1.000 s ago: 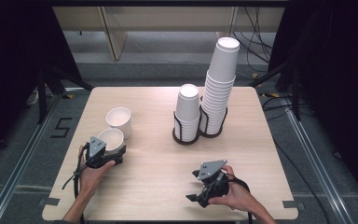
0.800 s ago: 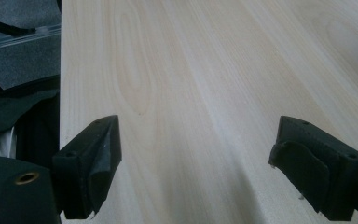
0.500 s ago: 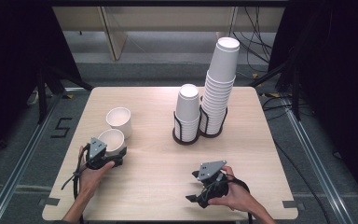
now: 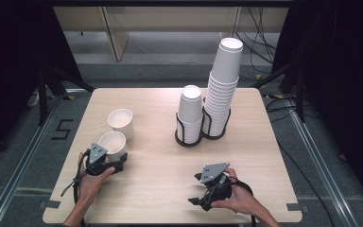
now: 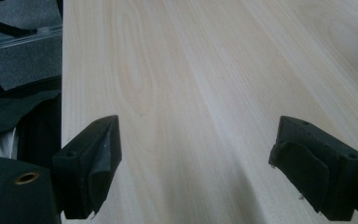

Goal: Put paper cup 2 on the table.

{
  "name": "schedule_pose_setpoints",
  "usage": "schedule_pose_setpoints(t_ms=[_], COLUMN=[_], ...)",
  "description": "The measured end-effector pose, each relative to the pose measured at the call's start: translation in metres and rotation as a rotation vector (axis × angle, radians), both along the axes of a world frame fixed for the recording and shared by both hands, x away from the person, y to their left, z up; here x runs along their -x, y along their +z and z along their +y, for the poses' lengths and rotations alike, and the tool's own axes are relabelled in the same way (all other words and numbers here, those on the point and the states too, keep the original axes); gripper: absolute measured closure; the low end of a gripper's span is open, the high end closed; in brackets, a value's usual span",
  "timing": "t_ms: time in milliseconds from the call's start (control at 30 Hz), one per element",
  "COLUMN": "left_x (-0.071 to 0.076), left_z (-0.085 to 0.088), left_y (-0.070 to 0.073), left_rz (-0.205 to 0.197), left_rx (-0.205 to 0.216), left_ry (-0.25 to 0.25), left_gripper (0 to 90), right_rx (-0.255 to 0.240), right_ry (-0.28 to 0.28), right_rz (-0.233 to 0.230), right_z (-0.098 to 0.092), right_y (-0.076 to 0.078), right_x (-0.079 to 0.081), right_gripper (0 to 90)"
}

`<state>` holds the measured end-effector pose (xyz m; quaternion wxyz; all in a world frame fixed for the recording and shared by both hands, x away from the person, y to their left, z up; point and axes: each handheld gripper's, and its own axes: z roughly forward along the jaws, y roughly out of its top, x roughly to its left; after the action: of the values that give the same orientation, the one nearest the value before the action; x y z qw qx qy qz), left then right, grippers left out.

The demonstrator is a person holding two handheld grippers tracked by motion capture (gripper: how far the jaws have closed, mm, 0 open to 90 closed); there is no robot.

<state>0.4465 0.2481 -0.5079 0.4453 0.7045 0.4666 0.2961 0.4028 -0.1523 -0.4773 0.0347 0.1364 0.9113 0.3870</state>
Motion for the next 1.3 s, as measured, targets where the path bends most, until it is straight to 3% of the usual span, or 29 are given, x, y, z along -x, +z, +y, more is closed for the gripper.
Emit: schedule_pose_setpoints(t_ms=[733, 1067, 1300], left_x=[0.022, 0.044, 0.066], left_z=[0.004, 0.007, -0.004], left_y=[-0.002, 0.002, 0.007], left_rz=[0.055, 0.093, 0.089], left_rx=[-0.016, 0.018, 0.003], left_ry=[-0.005, 0.017, -0.033], left_gripper=[14.6, 14.6, 14.6], right_rx=[0.003, -0.006, -0.031], right_ry=[0.008, -0.003, -0.034], right_rz=[0.002, 0.002, 0.016], right_z=[0.001, 0.0, -0.006], right_y=[-0.001, -0.001, -0.001], right_x=[0.0, 0.0, 0.001], right_gripper=[16.1, 16.1, 16.1])
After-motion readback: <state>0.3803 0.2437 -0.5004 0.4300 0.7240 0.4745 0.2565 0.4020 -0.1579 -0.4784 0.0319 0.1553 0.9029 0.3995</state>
